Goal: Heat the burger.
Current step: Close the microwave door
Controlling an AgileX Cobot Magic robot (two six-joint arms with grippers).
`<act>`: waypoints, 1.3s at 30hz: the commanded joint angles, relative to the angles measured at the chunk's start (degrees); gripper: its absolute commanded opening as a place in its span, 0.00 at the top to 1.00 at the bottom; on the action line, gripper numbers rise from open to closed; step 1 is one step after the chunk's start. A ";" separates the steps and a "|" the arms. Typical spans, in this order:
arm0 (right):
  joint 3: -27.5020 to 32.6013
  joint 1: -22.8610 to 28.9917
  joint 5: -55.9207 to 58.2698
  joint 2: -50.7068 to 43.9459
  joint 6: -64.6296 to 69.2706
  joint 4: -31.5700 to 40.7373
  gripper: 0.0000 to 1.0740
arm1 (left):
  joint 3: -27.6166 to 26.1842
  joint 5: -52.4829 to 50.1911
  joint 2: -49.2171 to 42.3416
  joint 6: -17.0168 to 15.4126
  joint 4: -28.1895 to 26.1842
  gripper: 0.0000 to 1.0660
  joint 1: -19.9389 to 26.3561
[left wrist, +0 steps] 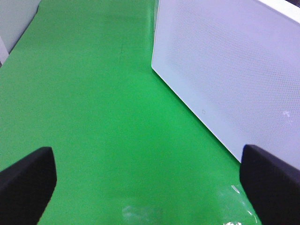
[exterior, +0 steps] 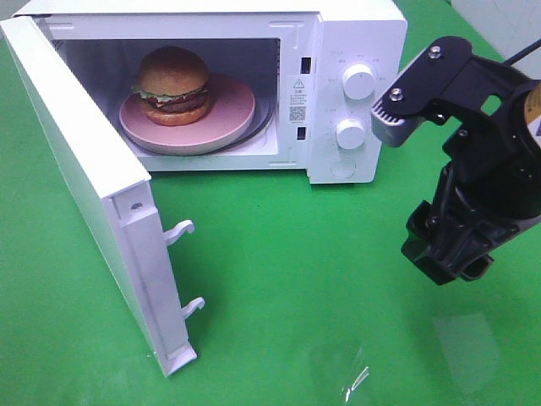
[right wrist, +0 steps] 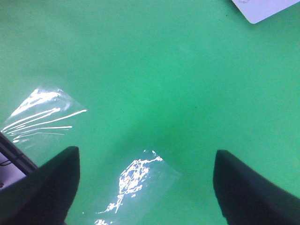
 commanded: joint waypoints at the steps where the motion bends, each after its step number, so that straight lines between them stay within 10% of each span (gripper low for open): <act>1: 0.63 0.00 1.55 -2.12 0.97 0.00 0.29 | 0.00 0.29 -0.17 -0.23 0.17 0.08 -0.17; 8: 2.81 -0.97 4.01 -8.82 3.78 0.11 0.29 | 0.00 0.29 -0.17 -0.23 0.17 0.08 -0.17; 39: 18.39 -34.03 2.69 -54.43 2.58 9.05 0.29 | 0.00 0.29 -0.17 -0.23 0.17 0.08 -0.17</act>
